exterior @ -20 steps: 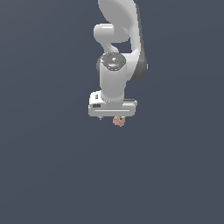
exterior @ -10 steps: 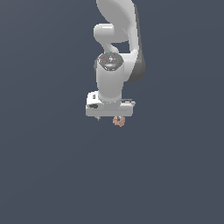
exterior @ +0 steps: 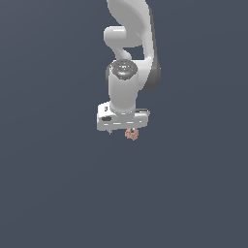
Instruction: Pick up the object and move it to a goal position.
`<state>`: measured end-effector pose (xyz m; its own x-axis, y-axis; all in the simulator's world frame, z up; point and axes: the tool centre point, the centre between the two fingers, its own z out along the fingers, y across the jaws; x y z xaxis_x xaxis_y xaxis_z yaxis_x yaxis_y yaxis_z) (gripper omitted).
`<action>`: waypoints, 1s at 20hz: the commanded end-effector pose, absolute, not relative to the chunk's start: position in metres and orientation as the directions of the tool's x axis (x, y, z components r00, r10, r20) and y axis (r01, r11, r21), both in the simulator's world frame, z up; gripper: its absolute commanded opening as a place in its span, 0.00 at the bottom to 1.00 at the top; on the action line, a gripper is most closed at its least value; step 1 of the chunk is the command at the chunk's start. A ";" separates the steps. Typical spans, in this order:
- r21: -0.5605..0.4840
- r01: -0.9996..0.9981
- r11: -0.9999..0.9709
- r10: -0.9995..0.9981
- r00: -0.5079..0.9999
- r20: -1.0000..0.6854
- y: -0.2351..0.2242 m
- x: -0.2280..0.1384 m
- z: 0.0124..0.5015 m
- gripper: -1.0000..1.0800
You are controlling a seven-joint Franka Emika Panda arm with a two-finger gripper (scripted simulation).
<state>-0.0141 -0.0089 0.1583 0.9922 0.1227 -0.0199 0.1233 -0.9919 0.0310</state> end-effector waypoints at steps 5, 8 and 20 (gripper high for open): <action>0.026 0.256 -0.966 0.255 0.967 -0.022 -0.003 -0.022 0.149 0.96; 0.023 0.336 -0.942 0.335 0.942 -0.023 0.001 -0.027 0.144 0.96; 0.010 0.641 -0.768 0.640 0.768 -0.019 0.017 -0.049 0.123 0.96</action>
